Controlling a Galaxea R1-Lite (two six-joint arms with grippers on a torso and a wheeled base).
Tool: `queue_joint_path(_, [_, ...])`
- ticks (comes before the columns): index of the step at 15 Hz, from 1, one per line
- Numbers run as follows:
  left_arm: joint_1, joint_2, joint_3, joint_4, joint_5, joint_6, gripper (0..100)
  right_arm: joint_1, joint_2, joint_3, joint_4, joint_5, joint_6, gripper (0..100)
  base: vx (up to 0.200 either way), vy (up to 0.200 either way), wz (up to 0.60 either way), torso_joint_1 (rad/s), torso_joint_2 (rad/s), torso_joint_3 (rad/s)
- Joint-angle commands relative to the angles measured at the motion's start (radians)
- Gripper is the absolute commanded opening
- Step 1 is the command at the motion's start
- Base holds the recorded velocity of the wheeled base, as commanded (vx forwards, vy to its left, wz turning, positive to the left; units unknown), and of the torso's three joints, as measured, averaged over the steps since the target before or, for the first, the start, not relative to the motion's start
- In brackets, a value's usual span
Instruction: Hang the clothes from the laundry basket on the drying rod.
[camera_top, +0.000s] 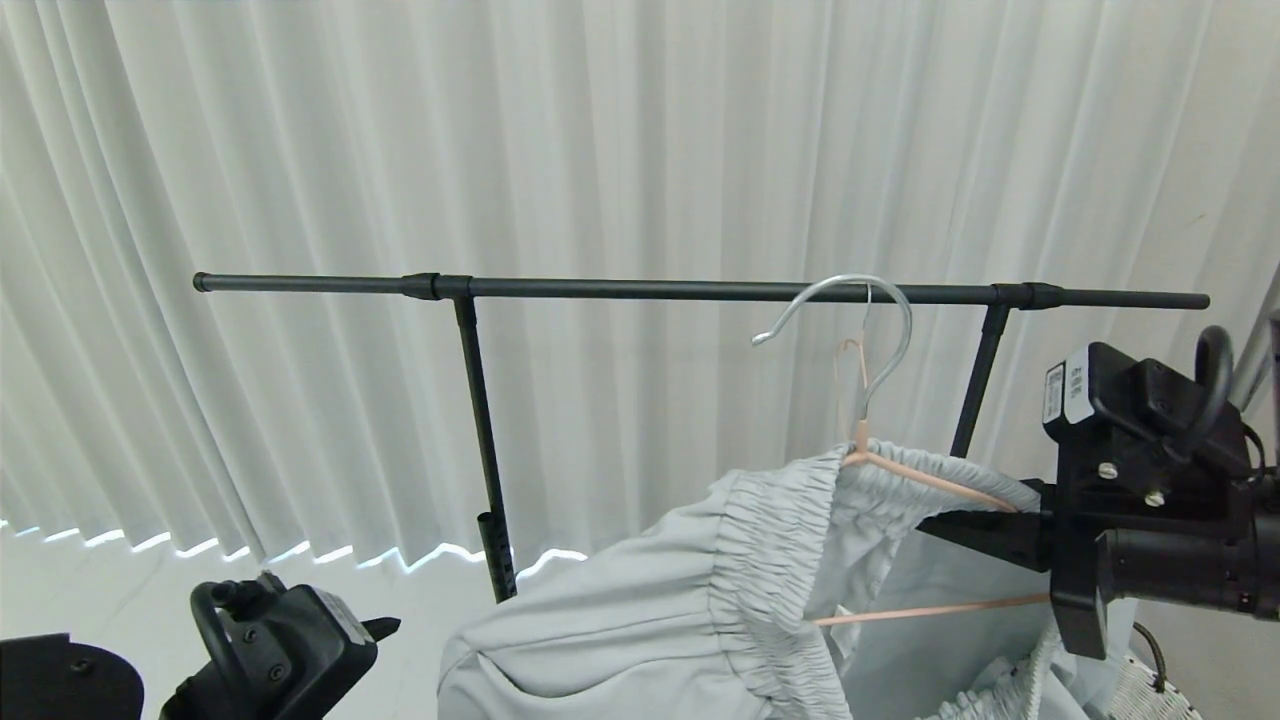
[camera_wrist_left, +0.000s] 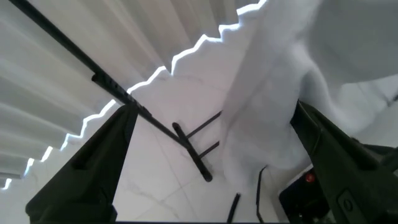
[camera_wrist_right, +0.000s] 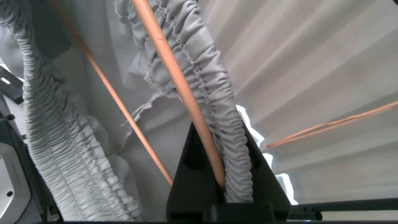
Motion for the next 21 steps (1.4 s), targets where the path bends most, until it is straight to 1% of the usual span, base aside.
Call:
queue_joint_path(1, [0.011, 0.047, 0.004, -0.006, -0.005, 0.001, 100, 0.000, -0.006, 0.001, -0.001, 0.000, 0.000, 0, 0.000, 0.000, 0.00, 0.000, 0.00, 0.000])
queue_joint_path(2, [0.011, 0.056, 0.004, -0.009, -0.005, 0.001, 100, 0.000, -0.006, -0.001, -0.001, 0.000, 0.000, 0, 0.000, 0.000, 0.00, 0.000, 0.00, 0.000])
queue_joint_path(3, [0.011, 0.059, 0.004, -0.017, -0.005, 0.001, 0, 0.000, -0.006, -0.001, -0.001, 0.000, 0.003, 0, 0.000, 0.000, 0.00, 0.000, 0.00, 0.000])
queue_joint_path(5, [0.017, 0.061, 0.009, -0.020, -0.003, 0.001, 0, -0.001, -0.011, 0.002, -0.001, -0.003, 0.009, 0, 0.000, 0.000, 0.00, 0.000, 0.00, 0.000])
queue_joint_path(9, [0.150, 0.065, 0.055, -0.020, 0.003, 0.007, 0, -0.027, -0.022, 0.001, 0.001, -0.006, 0.011, 0, 0.000, 0.000, 0.00, 0.000, 0.00, 0.000])
queue_joint_path(10, [0.167, 0.064, 0.058, -0.020, 0.004, 0.009, 0, -0.032, -0.025, 0.002, 0.001, -0.006, 0.017, 0, 0.000, 0.000, 0.00, 0.000, 0.00, 0.000])
queue_joint_path(11, [0.212, 0.065, 0.062, -0.020, 0.006, 0.009, 0, -0.035, -0.034, 0.001, 0.002, -0.008, 0.030, 0, 0.000, 0.000, 0.00, 0.000, 0.00, 0.000])
queue_joint_path(12, [0.235, 0.065, 0.067, -0.020, 0.006, 0.010, 0, -0.039, -0.037, 0.002, 0.002, -0.009, 0.040, 0, 0.000, 0.000, 0.00, 0.000, 0.00, 0.000])
queue_joint_path(14, [0.233, 0.064, 0.064, -0.020, 0.004, 0.016, 0, -0.039, -0.040, 0.002, 0.005, -0.009, 0.041, 0, 0.000, 0.000, 0.00, 0.000, 0.00, 0.000])
queue_joint_path(17, [0.230, 0.061, 0.061, -0.040, 0.004, 0.056, 0, -0.039, -0.037, 0.002, 0.005, -0.011, 0.041, 0, 0.000, 0.000, 0.00, 0.000, 0.00, 0.000])
queue_joint_path(18, [0.229, 0.059, 0.059, -0.055, 0.004, 0.064, 100, -0.041, -0.037, 0.002, 0.009, -0.012, 0.043, 0, 0.000, 0.000, 0.00, 0.000, 0.00, 0.000])
queue_joint_path(20, [0.229, 0.059, 0.059, -0.064, 0.004, 0.064, 100, -0.039, -0.037, 0.002, 0.009, -0.027, 0.053, 0, 0.000, 0.000, 0.00, 0.000, 0.00, 0.000])
queue_joint_path(21, [0.229, 0.056, 0.059, -0.083, 0.004, 0.062, 100, -0.039, -0.034, 0.001, 0.010, -0.089, 0.089, 0, 0.000, 0.000, 0.00, 0.000, 0.00, 0.000])
